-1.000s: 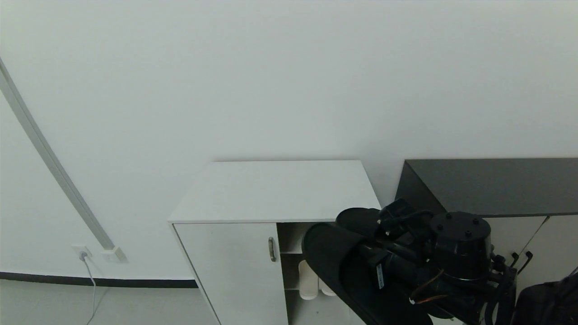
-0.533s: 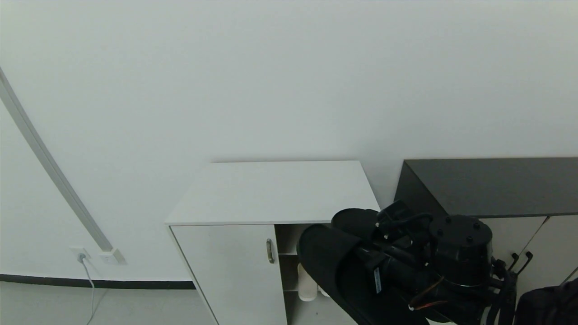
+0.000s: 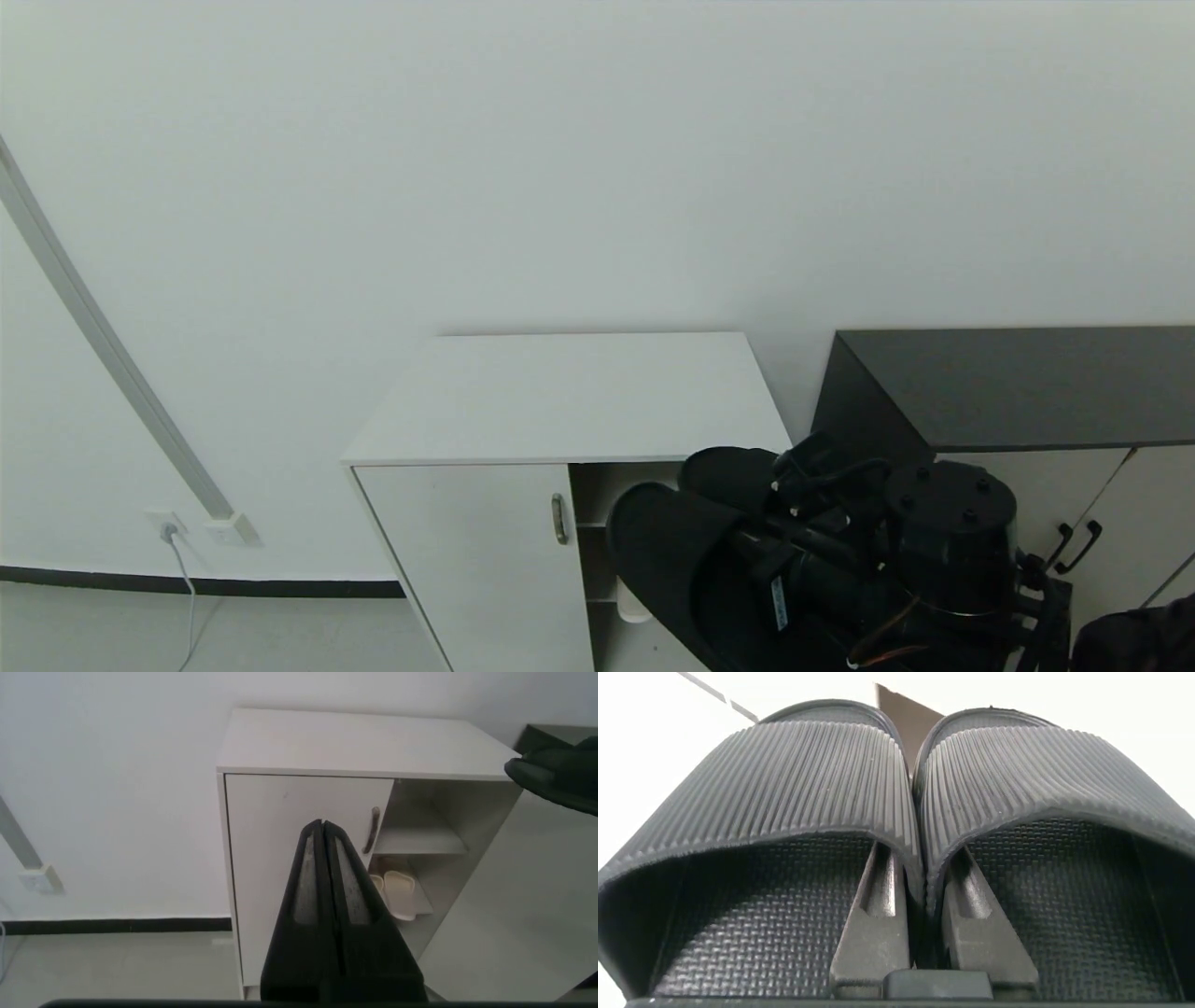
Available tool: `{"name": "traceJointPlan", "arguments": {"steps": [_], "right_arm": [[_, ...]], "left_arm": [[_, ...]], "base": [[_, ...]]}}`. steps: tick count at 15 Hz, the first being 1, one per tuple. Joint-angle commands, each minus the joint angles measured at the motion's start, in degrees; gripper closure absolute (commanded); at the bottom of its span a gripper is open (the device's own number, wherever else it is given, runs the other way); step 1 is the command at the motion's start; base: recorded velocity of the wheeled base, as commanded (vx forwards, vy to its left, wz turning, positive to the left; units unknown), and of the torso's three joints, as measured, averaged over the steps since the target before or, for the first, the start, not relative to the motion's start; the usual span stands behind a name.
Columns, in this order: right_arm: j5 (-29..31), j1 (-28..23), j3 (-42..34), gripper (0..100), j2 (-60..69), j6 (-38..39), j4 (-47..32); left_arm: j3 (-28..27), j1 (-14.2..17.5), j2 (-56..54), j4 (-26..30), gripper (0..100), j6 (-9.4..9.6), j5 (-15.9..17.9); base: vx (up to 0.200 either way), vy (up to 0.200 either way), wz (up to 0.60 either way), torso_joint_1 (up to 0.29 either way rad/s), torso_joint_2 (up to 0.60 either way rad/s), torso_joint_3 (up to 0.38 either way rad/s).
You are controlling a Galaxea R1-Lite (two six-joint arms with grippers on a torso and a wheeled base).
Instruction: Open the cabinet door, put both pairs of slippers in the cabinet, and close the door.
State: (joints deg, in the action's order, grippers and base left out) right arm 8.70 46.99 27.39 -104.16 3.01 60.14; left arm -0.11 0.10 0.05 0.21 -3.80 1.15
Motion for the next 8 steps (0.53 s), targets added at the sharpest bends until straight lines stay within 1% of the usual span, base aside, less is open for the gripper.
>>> {"name": "traceJointPlan", "arguments": {"steps": [1,4,8], "right_arm": [[0.0,0.03,0.03,100,-0.61,-0.02,0.07],[0.0,0.11,-0.32,100,-0.87,-0.02,0.07],[0.08,0.11,-0.41,100,-1.05,-0.11,0.07]], "left_arm": [[0.02,-0.01,-0.05,0.06,100,-0.06,0.0],[0.02,-0.01,0.04,0.06,100,-0.06,0.0],[0.02,0.08,-0.05,-0.03,100,0.02,0.0]], "base": [[0.0,0.0,0.0,0.0,0.0,0.0],[0.0,0.0,0.0,-0.017,0.03,0.022],[0.0,0.0,0.0,-0.146,0.34,0.176]]}}
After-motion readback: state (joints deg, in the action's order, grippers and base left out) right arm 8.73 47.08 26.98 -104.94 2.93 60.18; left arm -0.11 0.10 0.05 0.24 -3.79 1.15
